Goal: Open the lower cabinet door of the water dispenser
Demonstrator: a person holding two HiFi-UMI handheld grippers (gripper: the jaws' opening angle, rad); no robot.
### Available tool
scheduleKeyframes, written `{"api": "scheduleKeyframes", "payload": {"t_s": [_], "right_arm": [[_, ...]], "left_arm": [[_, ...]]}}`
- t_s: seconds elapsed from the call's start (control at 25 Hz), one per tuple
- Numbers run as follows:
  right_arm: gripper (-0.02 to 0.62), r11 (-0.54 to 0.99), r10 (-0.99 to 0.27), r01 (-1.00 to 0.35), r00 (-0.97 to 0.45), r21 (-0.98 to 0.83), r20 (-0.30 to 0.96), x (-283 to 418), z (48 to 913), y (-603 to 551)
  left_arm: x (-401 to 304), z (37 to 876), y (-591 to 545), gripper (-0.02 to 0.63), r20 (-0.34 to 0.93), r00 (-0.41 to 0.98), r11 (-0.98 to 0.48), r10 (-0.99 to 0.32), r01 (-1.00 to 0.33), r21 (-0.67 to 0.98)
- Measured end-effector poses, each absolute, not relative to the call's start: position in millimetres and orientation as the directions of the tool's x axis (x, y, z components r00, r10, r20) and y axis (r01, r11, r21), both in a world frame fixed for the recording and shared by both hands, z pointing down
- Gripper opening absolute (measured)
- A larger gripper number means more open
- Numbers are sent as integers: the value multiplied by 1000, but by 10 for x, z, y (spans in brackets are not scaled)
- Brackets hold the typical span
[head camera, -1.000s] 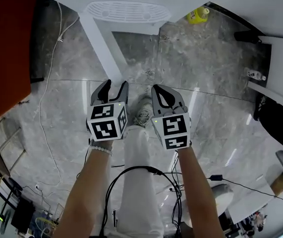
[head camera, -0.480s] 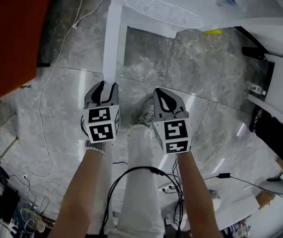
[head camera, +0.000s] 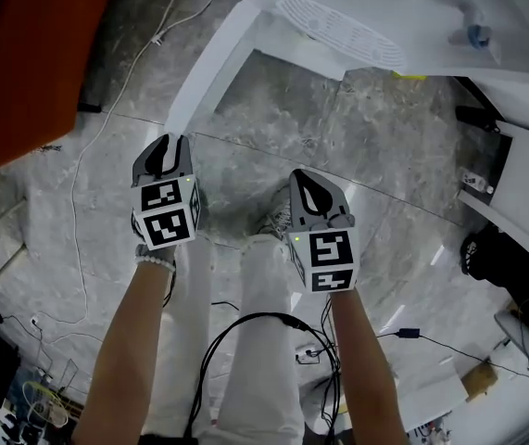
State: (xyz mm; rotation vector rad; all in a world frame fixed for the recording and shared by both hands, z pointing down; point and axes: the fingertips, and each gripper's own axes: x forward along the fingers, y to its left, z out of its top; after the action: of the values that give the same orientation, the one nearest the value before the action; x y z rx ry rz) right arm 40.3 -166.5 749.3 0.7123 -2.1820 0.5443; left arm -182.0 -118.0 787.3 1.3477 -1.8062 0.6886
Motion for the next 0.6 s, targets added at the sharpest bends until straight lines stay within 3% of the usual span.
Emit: {"api": "scheduleKeyframes", "payload": {"t_s": [0.6], "right_arm": [[5, 755, -326, -645, -523, -116, 788, 211, 7501, -1603]], "left_arm": [[-2634, 7891, -1414, 89, 784, -236, 322, -574, -945, -49]]}}
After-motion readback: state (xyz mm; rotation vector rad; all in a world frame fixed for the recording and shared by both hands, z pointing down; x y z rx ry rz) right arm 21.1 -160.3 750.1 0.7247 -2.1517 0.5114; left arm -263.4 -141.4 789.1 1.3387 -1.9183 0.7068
